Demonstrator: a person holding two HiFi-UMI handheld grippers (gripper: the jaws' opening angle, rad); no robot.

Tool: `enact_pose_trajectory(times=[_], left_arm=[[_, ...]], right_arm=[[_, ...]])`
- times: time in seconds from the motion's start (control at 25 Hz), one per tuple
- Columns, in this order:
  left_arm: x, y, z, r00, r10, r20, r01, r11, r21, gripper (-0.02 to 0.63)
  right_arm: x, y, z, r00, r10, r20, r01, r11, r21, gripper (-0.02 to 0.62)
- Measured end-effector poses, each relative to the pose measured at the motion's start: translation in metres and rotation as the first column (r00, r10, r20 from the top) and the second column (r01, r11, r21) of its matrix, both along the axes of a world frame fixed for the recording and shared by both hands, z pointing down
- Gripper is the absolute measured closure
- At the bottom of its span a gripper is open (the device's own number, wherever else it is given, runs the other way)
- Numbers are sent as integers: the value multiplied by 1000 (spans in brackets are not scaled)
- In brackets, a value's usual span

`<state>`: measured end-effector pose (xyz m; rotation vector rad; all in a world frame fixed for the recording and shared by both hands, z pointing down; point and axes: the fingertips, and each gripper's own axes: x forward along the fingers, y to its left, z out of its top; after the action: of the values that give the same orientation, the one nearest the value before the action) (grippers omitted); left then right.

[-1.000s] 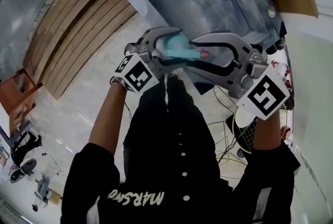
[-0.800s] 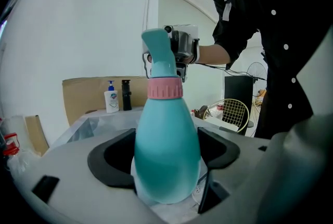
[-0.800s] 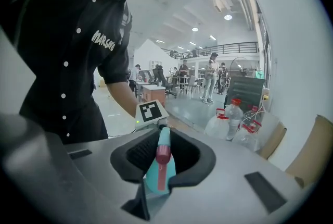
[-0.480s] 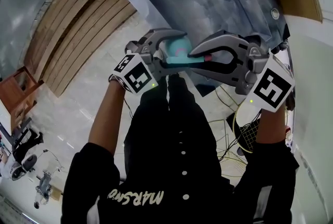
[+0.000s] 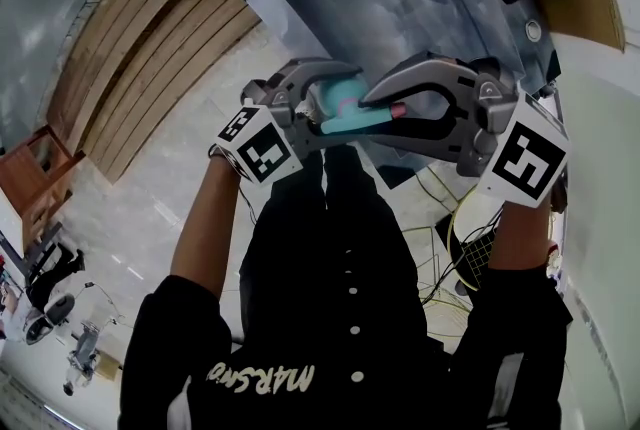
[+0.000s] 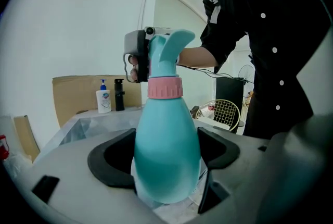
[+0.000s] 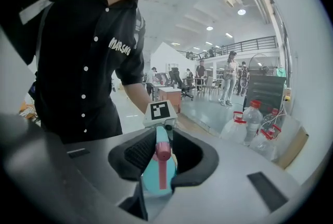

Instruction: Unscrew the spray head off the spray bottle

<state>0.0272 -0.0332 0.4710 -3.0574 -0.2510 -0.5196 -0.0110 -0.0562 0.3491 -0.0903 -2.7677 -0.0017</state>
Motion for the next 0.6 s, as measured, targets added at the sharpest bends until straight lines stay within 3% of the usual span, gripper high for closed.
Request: enact_pose_trajectory(times=[0.16,0.28,0.4,0.48,0.6], left_arm=[[1,-1,1,999,-40,5,40,999,21,218],[2,-3,1,997,-80,1,80,996,29,218],[1,-4,1,993,-118,2,118,993,31,218],[1,-5,0,990,-142,6,142,989,29,218],[1,-6,0,982,-187,13,186,982,29,218]], right_arm=[[10,-5,5,987,158,-32,-158,987,17,417],[26,-6,10,927,372,-46,-372,928,8,394],[37,-7,-7,795,603,62,-601,797,-59,366],[43,-7,-22,656,740,153,-729,673,-129,354],[49,0,-27,448,873,195,-858,481,-181,357]])
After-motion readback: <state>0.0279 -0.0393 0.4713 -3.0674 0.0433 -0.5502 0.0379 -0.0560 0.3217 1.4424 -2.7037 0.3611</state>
